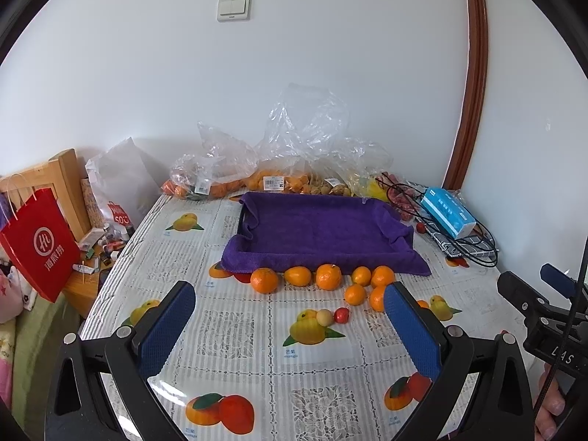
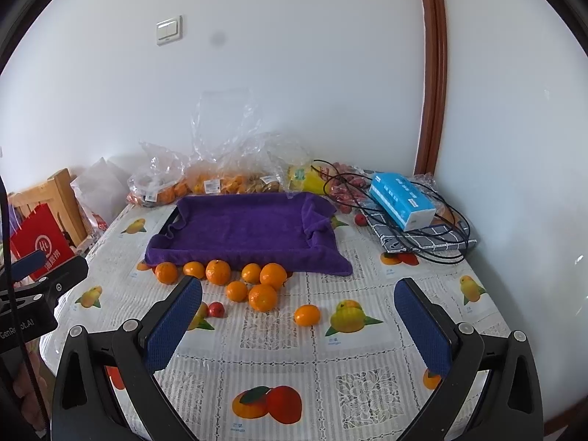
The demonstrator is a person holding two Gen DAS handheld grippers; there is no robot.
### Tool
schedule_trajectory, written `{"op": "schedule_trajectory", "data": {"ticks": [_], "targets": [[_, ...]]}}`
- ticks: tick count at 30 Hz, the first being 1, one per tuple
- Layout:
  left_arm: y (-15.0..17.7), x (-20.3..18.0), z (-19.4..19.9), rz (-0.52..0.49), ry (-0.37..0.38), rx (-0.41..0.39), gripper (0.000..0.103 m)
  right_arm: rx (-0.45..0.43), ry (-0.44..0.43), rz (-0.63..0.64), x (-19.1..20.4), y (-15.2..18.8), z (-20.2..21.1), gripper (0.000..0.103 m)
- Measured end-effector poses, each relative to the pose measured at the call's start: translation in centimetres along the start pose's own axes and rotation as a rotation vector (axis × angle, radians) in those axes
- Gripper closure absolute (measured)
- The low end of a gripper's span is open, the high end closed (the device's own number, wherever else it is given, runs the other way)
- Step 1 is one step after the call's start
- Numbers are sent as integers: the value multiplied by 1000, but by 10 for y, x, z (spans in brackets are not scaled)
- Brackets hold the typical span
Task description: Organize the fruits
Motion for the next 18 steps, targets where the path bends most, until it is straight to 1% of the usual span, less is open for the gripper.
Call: {"op": "schedule_trajectory", "data": {"ticks": [18], "targets": [[-2,-1,2,-10,-5,-12,0,0,-11,-10,1,1,1,0]]}}
Point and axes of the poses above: each gripper's, at about its wrist camera, not at the fingertips, and z roughly against the way its jaws point, x to its left, y to its underside, the point moved 8 cm from there along -z, roughly the way its jaws point, and after that the axes turned 9 degrees about -z, right-handed, at the moved point
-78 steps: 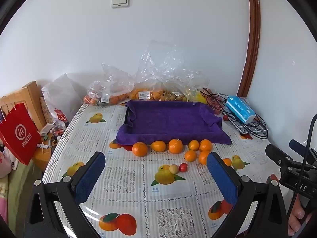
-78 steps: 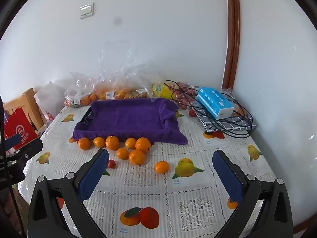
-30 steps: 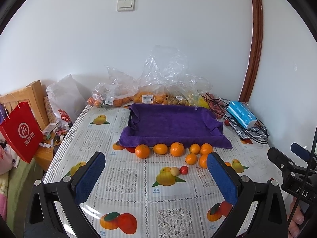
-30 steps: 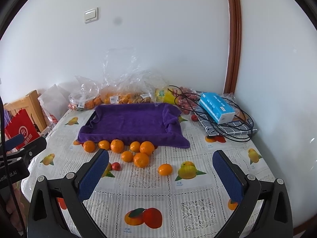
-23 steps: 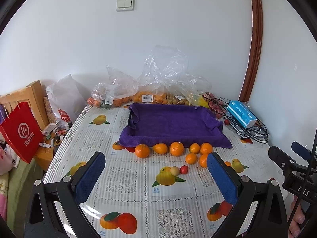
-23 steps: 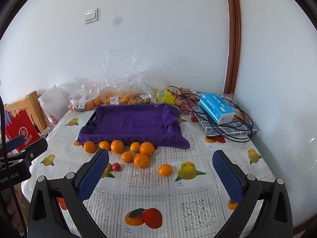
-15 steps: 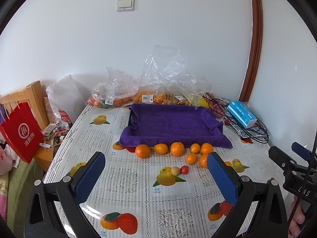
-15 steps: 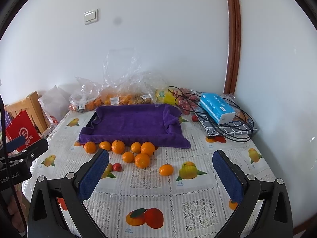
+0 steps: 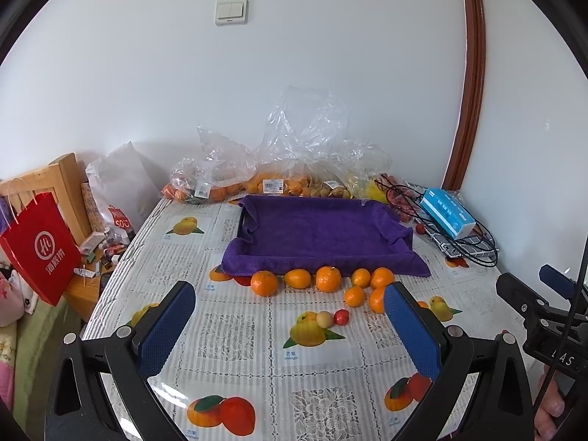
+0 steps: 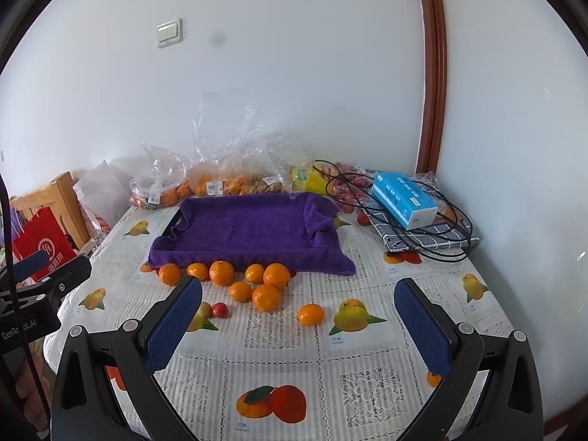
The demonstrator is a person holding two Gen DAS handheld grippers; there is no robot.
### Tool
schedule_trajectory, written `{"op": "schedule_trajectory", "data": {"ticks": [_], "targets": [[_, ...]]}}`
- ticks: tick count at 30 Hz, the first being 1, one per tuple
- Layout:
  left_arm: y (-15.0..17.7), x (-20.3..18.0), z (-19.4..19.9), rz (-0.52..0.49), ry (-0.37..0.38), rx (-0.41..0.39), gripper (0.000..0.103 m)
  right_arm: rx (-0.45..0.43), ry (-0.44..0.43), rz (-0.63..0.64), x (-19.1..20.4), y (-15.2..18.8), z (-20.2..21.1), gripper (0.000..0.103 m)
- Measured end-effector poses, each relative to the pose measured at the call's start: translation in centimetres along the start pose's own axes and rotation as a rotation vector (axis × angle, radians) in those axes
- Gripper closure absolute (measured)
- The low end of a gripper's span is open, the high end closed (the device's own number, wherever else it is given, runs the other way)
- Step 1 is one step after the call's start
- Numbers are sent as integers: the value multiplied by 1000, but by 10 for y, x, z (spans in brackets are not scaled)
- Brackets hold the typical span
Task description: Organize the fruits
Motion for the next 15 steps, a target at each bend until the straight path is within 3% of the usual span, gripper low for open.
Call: {"op": "schedule_trajectory", "data": {"ticks": [15], "targets": [[-1,0,2,5,-3,-7,0,-4,0,8,1,-1,2,0]]}}
Point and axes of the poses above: each gripper's, at about its wrist camera, not at the fingertips, and z roughly against the way its jaws point, x to its left, y to its underside, the point moved 8 cm from there along -z, roughly the way its jaws point, and after that the axes turned 9 degrees about -z, right-handed, at the moved point
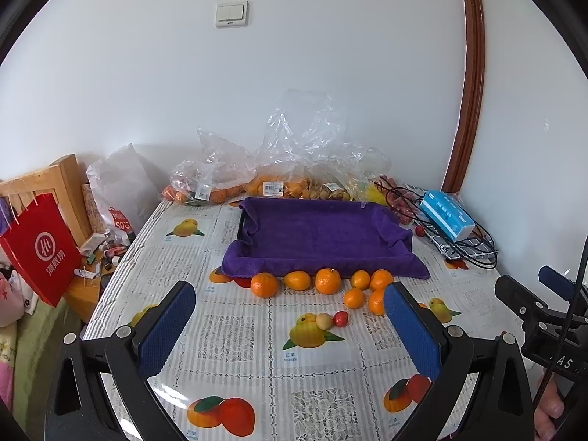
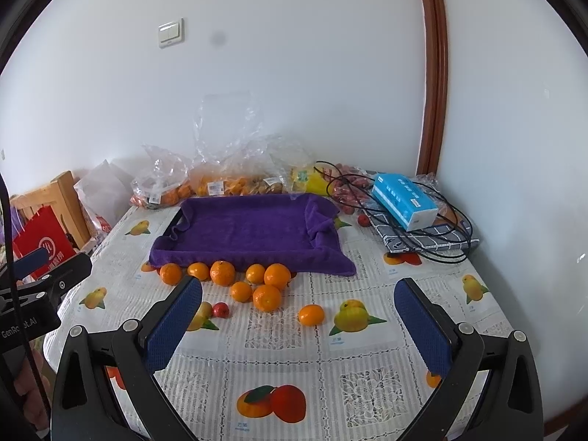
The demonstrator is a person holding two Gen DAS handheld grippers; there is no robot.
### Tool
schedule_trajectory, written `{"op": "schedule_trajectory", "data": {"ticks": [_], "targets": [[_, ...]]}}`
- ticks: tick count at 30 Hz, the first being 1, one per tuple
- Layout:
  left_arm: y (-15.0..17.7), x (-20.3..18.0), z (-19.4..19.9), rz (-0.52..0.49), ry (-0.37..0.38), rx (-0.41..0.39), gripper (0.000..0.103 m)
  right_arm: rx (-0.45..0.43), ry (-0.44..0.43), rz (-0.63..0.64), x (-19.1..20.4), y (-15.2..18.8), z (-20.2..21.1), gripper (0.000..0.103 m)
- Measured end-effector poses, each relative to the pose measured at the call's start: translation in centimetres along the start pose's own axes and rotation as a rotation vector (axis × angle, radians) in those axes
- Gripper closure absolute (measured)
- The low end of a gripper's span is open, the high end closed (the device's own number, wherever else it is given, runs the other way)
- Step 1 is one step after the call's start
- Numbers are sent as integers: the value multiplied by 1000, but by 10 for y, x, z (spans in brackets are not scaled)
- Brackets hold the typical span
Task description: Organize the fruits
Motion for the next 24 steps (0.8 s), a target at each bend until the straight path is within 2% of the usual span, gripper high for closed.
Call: {"op": "schedule_trajectory", "data": {"ticks": [16,24], "targets": [[3,2,-8,-22,-65,17,0,2,2,0,-3,1,-8,0],[5,1,-25,-40,-31,25,0,11,20,-6,-5,3,-25,0]]}}
Point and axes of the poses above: each gripper's, at about its wrist camera, not at the fingertips, and z roughly against the way its jaws point, x to its left, y to its underside, the point moved 8 cm from there along -z, roughly the way its jaws point, and after that the axes turned 9 degrees about -z, right-handed, at the moved point
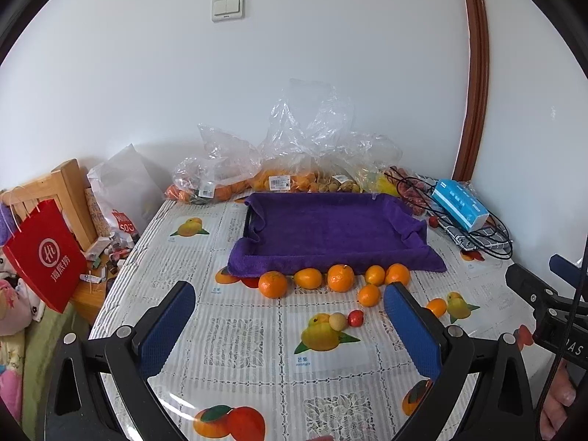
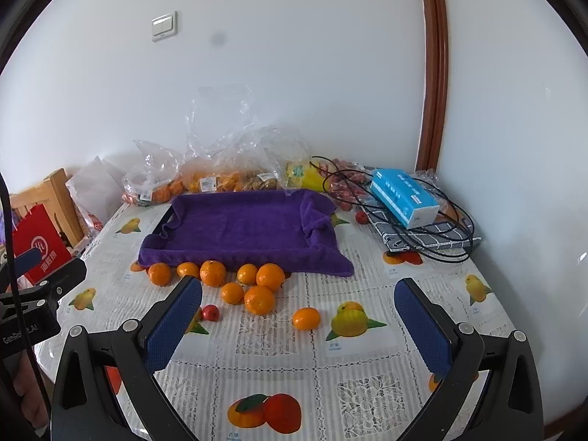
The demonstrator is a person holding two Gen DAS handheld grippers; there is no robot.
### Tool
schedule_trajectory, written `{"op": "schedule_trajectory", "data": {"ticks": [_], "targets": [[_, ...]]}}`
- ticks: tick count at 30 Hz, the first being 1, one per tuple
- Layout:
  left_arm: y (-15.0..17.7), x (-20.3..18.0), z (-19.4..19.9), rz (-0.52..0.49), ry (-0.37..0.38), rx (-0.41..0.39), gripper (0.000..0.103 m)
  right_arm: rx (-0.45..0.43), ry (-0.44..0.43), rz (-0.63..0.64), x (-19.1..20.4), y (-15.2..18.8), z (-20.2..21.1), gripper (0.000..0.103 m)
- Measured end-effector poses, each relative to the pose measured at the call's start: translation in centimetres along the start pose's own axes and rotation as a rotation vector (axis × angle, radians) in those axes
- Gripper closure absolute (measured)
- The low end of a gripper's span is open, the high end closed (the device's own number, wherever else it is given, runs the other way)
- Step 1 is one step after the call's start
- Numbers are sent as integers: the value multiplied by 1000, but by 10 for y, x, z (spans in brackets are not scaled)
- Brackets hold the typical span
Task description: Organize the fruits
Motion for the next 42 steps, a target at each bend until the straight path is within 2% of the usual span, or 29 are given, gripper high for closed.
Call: {"op": "schedule_trajectory", "data": {"ticks": [6,9,13,17,22,24,34,37,38,39,42], "targets": [[7,8,-26,21,6,38,0,2,-1,13,-1,5,-21,0],[13,12,-44,22,13,65,0,29,18,24,-6,11,-42,0],[23,18,-66,30,-2,97,0,75,-22,-11,-18,23,-68,0],[34,18,-92,31,21,142,1,127,15,-35,-35,36,-96,1],[50,19,-125,45,37,217,2,205,-7,-59,-42,61,-127,20],[54,19,-134,50,52,229,2,242,-15,-50,-40,72,-139,32],[64,31,-152,46,55,241,2,294,-24,-73,-38,92,-173,42],[65,33,-156,62,76,238,2,281,4,-28,-33,93,-175,52],[65,34,-157,65,82,232,2,279,8,-16,-31,93,-176,61],[65,34,-159,66,84,228,2,277,7,-8,-29,93,-175,64],[64,35,-166,69,82,228,5,278,-2,-17,-29,91,-177,64]]}}
Point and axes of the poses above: each gripper's, at about its wrist camera, not at the fingertips, and z roughly against the way its jaws point, x to its left, y to its underside, the point moved 8 cm from there along -z, roughly the way its jaws point, and after that the axes turned 9 degrees about -z, right-handed, at the moved point
